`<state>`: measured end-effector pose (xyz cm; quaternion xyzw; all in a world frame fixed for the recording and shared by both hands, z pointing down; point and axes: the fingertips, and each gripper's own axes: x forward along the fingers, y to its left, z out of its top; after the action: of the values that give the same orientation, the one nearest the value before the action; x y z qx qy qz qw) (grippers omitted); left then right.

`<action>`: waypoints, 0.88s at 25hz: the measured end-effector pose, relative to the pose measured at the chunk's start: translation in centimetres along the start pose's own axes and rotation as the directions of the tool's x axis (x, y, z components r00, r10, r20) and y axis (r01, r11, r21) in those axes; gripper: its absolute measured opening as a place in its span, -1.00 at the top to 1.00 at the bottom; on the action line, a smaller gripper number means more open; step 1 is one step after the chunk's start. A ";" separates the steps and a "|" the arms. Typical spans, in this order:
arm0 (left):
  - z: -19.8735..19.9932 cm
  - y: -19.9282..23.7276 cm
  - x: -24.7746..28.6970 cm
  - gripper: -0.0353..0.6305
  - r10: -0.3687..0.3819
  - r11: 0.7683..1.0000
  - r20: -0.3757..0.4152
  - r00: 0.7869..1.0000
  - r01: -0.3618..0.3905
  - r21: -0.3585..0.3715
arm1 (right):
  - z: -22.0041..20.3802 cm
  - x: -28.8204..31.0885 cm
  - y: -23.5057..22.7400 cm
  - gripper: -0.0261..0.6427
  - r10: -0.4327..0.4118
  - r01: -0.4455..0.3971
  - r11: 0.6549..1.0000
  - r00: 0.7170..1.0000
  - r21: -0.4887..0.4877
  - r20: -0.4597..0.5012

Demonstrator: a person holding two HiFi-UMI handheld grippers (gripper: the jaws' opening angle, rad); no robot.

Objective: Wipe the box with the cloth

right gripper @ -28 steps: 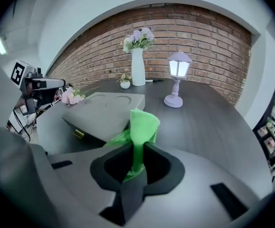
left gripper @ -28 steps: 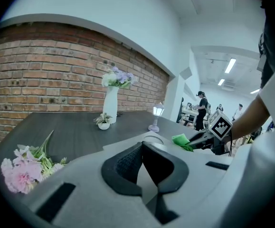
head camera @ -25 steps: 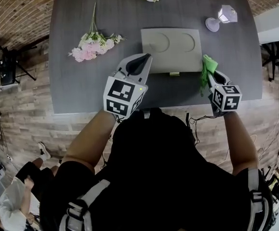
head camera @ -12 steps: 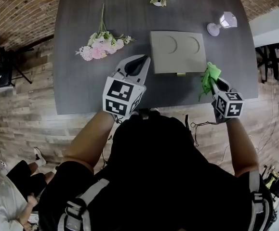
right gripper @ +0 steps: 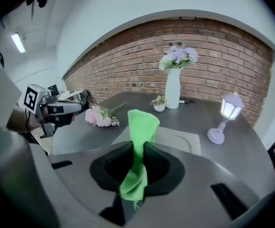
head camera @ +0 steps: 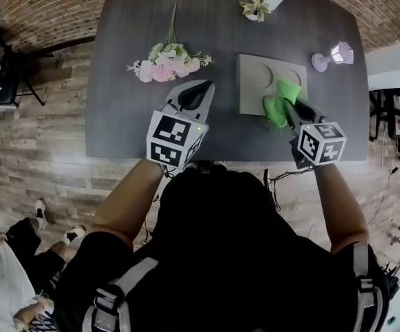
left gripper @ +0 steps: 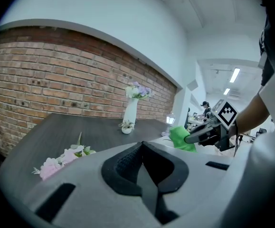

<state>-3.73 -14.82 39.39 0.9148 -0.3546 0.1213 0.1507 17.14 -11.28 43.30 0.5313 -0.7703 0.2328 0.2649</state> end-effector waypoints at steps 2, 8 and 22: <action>-0.2 1.1 -0.5 0.87 0.028 1.000 0.000 1.000 -0.028 -0.013 | 2.1 2.3 2.4 0.76 0.067 -0.067 0.998 0.998 0.001 0.021; -0.7 3.6 -1.2 0.87 0.100 0.994 -0.016 0.995 -0.100 -0.037 | 6.9 7.9 8.4 0.76 0.239 -0.240 0.971 0.970 0.005 0.052; -0.8 4.0 1.8 0.87 0.157 0.986 -0.051 0.986 -0.159 -0.054 | 5.6 12.5 4.2 0.76 0.265 -0.264 0.964 0.963 0.018 -0.058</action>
<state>-5.27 -18.46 41.45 0.8759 -0.4258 0.1438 0.1754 8.56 -22.21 46.99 0.4179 -0.8247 0.2861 0.2517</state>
